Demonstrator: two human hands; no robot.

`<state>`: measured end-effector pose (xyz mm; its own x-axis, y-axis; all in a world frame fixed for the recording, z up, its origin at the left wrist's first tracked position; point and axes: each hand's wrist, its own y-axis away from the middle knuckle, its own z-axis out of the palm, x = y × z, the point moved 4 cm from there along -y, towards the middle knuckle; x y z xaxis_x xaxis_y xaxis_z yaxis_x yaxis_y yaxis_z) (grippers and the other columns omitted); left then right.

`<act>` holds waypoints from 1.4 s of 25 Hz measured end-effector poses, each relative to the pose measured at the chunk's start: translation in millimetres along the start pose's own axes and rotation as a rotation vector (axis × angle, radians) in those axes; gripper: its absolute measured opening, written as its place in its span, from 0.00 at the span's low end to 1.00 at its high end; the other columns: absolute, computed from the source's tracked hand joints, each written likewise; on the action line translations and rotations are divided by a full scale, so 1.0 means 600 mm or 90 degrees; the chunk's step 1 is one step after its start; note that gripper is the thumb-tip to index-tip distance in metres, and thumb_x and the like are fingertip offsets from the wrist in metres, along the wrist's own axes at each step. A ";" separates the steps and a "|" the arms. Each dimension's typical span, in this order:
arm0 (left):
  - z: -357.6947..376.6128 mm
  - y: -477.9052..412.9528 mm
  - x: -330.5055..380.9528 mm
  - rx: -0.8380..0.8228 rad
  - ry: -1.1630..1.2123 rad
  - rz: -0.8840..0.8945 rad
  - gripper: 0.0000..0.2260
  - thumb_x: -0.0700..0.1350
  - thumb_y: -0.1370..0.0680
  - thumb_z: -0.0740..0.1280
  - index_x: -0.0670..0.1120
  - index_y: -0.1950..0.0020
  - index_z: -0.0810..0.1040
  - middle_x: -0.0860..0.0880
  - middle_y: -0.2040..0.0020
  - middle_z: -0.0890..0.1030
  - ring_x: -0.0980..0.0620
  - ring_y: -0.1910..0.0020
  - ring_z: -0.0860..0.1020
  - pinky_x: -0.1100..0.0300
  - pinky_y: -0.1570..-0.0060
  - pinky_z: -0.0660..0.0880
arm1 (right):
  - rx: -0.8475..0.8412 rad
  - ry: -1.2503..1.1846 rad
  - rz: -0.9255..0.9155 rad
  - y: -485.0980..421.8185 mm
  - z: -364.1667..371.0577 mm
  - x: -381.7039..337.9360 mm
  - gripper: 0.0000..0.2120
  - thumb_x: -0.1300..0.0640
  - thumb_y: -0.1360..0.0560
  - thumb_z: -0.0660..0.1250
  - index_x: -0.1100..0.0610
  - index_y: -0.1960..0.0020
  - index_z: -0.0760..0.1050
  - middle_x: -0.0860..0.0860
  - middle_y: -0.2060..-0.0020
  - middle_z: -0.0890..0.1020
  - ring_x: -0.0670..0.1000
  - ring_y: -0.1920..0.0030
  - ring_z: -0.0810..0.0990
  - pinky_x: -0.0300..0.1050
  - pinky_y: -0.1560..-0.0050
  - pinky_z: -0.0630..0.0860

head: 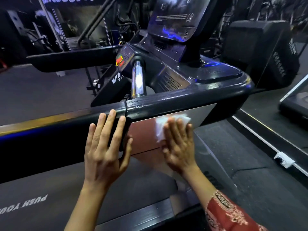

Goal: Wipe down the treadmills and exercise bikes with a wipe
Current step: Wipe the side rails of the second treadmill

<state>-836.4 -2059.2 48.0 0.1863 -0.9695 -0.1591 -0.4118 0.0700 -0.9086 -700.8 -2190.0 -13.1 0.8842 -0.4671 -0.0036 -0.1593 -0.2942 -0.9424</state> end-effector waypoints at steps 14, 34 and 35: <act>-0.055 0.045 -0.097 -0.017 0.011 0.024 0.22 0.44 0.22 0.64 0.40 0.29 0.67 0.40 0.29 0.67 0.44 0.26 0.61 0.49 0.27 0.57 | 0.032 -0.025 0.263 -0.030 0.018 -0.093 0.27 0.48 0.17 0.43 0.51 0.22 0.35 0.45 0.23 0.37 0.50 0.23 0.39 0.53 0.25 0.37; -0.054 -0.010 -0.095 -0.024 0.047 -0.031 0.19 0.45 0.22 0.61 0.37 0.34 0.74 0.37 0.34 0.74 0.42 0.32 0.68 0.48 0.28 0.58 | -0.091 0.140 0.206 -0.165 -0.040 -0.052 0.28 0.47 0.17 0.44 0.63 0.37 0.75 0.57 0.42 0.79 0.61 0.41 0.75 0.57 0.32 0.62; -0.051 -0.016 -0.090 -0.025 0.050 -0.033 0.19 0.46 0.22 0.61 0.36 0.35 0.75 0.37 0.35 0.74 0.42 0.33 0.68 0.48 0.29 0.58 | -0.092 0.145 0.209 -0.175 -0.040 -0.058 0.25 0.49 0.17 0.45 0.63 0.40 0.76 0.57 0.45 0.79 0.61 0.44 0.75 0.57 0.34 0.64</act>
<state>-869.8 -2014.5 76.9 0.1382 -0.9871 -0.0807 -0.4383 0.0121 -0.8987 -725.1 -2162.9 94.0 0.6593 -0.7229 -0.2069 -0.4909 -0.2054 -0.8467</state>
